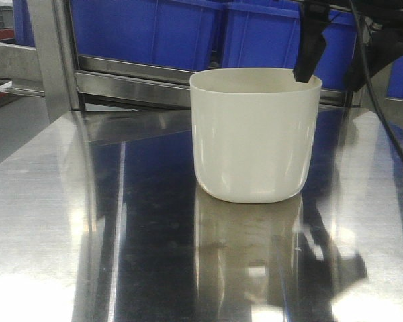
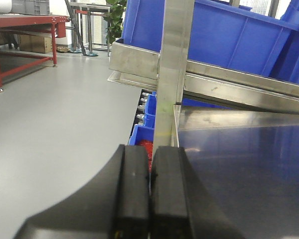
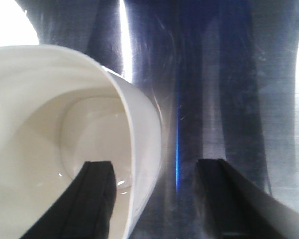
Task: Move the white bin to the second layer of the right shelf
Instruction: 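Grasp the white bin's rim with the right gripper, then lift the white bin off the table with the right gripper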
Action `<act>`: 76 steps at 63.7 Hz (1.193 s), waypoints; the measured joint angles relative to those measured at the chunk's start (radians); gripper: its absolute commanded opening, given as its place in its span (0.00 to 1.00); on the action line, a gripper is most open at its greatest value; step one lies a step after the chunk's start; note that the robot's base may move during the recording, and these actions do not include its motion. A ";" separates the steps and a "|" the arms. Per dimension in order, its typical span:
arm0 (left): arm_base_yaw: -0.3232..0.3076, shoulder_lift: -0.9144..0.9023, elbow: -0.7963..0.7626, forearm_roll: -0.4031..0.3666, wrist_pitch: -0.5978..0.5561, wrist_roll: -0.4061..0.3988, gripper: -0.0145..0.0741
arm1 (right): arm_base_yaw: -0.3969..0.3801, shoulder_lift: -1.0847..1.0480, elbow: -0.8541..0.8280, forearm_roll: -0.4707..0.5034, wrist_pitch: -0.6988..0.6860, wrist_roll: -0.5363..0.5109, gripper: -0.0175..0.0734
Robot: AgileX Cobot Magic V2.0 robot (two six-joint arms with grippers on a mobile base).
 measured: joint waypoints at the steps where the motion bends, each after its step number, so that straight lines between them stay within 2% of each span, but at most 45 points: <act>1: 0.000 0.000 0.000 0.000 0.000 0.000 0.26 | 0.000 0.000 0.000 0.000 0.000 0.000 0.72; 40: 0.000 0.000 0.000 0.000 0.000 0.000 0.26 | 0.000 0.079 0.000 0.002 -0.040 0.000 0.70; 55: 0.000 0.000 0.000 0.000 0.000 0.000 0.26 | 0.000 0.089 0.000 0.002 -0.042 0.000 0.53; 66: 0.000 0.000 0.000 0.000 0.000 0.000 0.26 | 0.002 0.089 -0.004 0.004 -0.029 0.000 0.24; 76: 0.000 0.000 0.000 0.000 0.000 0.000 0.26 | 0.001 0.081 -0.054 -0.003 0.023 -0.020 0.25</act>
